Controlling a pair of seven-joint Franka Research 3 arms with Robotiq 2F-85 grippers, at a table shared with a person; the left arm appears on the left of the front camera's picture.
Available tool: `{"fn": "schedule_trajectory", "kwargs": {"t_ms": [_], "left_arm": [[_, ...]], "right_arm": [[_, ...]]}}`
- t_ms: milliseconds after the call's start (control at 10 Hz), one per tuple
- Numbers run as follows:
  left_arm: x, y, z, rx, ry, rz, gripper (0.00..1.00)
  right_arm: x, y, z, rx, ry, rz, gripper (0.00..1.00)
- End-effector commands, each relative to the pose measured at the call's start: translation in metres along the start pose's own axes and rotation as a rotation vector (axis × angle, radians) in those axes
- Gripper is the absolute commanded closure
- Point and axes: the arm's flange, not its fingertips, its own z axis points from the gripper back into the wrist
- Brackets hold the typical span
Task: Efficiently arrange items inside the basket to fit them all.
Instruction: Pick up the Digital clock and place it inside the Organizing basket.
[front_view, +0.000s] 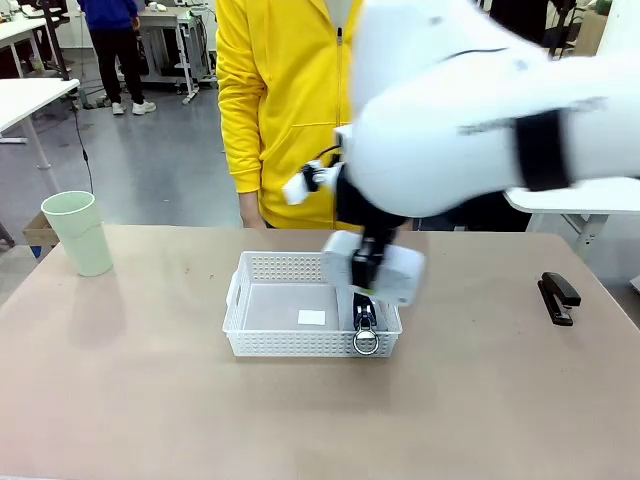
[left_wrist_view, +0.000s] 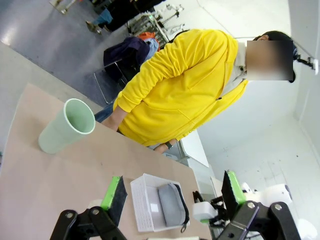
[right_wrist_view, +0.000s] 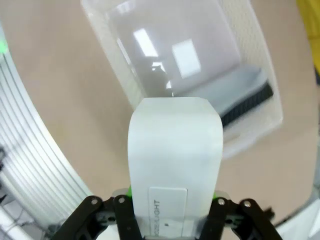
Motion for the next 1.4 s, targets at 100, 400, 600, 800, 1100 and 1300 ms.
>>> {"fn": "schedule_trajectory", "kwargs": {"t_ms": [100,400,600,800,1100,1300], "left_arm": [[-0.001,0.000,-0.001,-0.020,-0.017,-0.020,0.00],[-0.001,0.000,-0.001,-0.020,-0.017,-0.020,0.00],[-0.001,0.000,-0.001,-0.020,-0.017,-0.020,0.00],[-0.001,0.000,-0.001,-0.020,-0.017,-0.020,0.00],[-0.001,0.000,-0.001,-0.020,-0.017,-0.020,0.00],[-0.001,0.000,-0.001,-0.020,-0.017,-0.020,0.00]], "right_arm": [[0.067,-0.004,-0.022,-0.045,-0.052,0.005,0.48],[0.091,-0.017,-0.075,0.055,-0.091,-0.026,0.48],[0.095,-0.027,-0.110,0.073,-0.070,0.052,0.48],[0.092,-0.028,-0.117,0.035,-0.039,0.067,0.48],[0.090,-0.030,-0.128,0.043,-0.030,0.114,0.48],[0.090,-0.031,-0.139,0.015,0.002,0.139,0.48]]}}
